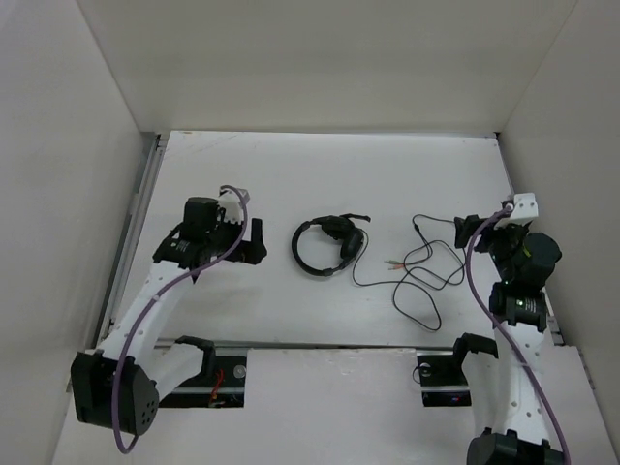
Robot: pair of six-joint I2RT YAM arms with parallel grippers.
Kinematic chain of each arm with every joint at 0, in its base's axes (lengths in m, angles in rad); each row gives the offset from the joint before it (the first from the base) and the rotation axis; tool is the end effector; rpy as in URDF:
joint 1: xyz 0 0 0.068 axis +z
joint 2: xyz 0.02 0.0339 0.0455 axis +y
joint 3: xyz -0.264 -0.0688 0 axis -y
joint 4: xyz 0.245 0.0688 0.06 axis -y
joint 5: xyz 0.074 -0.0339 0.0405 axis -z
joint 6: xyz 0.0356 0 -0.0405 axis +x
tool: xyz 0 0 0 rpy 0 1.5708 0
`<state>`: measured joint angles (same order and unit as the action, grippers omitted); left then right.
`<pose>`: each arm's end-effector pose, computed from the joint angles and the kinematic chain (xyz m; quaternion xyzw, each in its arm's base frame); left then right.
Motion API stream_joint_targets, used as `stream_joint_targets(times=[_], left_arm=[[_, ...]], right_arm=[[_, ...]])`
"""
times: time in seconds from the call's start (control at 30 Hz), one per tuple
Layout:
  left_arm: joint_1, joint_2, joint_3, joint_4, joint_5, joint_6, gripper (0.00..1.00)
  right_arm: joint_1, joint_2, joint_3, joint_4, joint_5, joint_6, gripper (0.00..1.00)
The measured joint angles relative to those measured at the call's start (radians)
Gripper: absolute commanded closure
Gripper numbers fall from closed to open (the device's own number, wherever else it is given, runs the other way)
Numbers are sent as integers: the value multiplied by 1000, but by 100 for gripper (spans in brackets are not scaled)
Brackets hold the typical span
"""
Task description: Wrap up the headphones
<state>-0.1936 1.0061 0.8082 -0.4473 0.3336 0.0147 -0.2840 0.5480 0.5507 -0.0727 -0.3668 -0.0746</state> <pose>0.2104 -0.0531 0.2824 0.1655 0.8699 -0.1873 0.4252 0.1442 -0.0288 0.3042 -0.0485 0.7282 0.0117 0.6835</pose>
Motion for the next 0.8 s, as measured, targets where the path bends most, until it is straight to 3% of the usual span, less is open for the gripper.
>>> stream_joint_targets(times=[0.37, 0.6, 0.8], left_arm=[[-200, 331, -5, 171, -150, -127, 11], [-266, 590, 161, 206, -222, -174, 18], [-285, 642, 251, 236, -240, -208, 18]], right_arm=[[-72, 37, -58, 89, 13, 18, 0], [-97, 63, -72, 109, 13, 26, 0], [-103, 87, -76, 113, 13, 27, 0]])
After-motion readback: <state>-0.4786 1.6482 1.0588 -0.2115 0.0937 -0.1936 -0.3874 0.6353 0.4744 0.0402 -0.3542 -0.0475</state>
